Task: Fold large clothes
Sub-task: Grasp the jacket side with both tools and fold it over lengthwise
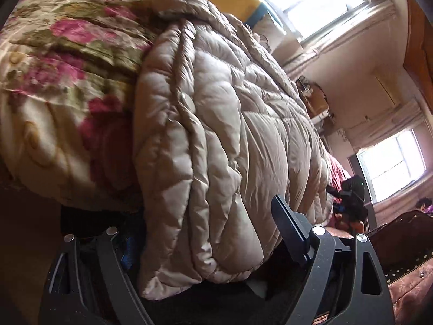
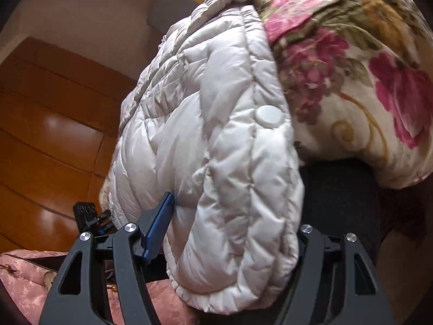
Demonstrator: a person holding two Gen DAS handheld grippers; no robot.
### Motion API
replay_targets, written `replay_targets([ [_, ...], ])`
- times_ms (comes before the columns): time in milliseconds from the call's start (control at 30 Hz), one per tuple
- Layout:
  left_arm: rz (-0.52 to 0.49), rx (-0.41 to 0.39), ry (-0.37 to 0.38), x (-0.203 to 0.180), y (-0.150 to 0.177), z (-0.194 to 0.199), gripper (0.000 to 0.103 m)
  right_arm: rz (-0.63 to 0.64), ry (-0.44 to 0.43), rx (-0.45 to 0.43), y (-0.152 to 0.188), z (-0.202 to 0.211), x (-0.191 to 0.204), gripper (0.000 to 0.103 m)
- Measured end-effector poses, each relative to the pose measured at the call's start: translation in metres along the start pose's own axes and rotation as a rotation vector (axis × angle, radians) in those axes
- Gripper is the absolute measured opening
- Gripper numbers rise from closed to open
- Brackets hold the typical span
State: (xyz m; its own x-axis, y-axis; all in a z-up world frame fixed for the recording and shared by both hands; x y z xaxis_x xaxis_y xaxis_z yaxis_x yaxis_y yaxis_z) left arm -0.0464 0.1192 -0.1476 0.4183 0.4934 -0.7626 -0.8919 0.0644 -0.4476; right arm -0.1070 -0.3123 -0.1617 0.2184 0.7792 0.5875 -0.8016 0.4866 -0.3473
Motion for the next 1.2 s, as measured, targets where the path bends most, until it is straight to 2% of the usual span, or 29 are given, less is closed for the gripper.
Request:
replay_targets([
  [133,0.004,0.086,0.015,-0.002,0.01,-0.019,0.083,0.031,0.021,0.002,0.0,-0.002,0.004,0.059],
  [200,-0.001,0.134,0.022,-0.005,0.016,-0.026,0.079,0.031,0.01,-0.001,0.0,-0.002,0.005,0.05],
  [267,-0.017,0.183,0.028,-0.01,0.026,-0.032,0.049,0.033,-0.003,-0.006,0.003,0.001,0.004,0.042],
  [300,-0.026,0.19,0.021,-0.012,0.028,-0.033,0.039,0.036,-0.01,-0.008,0.003,0.0,0.006,0.039],
  [333,-0.04,0.191,0.013,-0.017,0.029,-0.034,0.036,0.039,-0.017,-0.01,0.003,0.001,0.008,0.037],
  [367,-0.061,0.185,0.018,-0.024,0.028,-0.034,0.027,0.042,-0.024,-0.013,0.002,0.003,0.009,0.031],
  [467,-0.108,0.13,0.052,-0.051,0.02,-0.024,0.019,0.044,-0.077,-0.033,-0.002,0.012,0.017,0.022],
  [567,-0.123,0.035,0.104,-0.074,0.011,-0.001,0.016,0.055,-0.144,-0.085,-0.009,0.03,0.027,0.019],
  [767,-0.064,-0.188,0.236,-0.101,-0.003,0.052,0.016,-0.05,-0.367,-0.204,-0.021,0.075,0.032,0.017],
  [933,-0.083,-0.224,0.322,-0.133,-0.003,0.078,0.016,-0.046,-0.464,-0.236,-0.012,0.108,0.036,0.017],
  [1033,-0.04,-0.244,0.392,-0.14,0.003,0.09,0.016,-0.067,-0.532,-0.225,0.003,0.121,0.03,0.017],
  [1100,0.007,-0.258,0.447,-0.144,0.009,0.098,0.016,-0.074,-0.548,-0.218,0.014,0.126,0.027,0.017],
  [1200,0.018,-0.257,0.454,-0.152,0.011,0.109,0.016,-0.083,-0.554,-0.204,0.036,0.139,0.019,0.017],
])
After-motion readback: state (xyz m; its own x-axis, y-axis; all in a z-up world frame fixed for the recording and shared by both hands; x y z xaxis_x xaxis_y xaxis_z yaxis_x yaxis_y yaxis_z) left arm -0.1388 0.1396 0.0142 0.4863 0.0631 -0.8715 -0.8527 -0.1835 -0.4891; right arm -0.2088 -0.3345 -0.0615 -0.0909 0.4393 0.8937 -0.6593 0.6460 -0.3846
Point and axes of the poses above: each gripper's, at about its wrist camera, not at the fingertips, and z roughly against the way its jaws point, x to its left, y to its underside, the point moved 5 cm from there along -z, roughly the way its jaws point, and after that the axes turned 12 degrees about y, right-handed, at the moved point
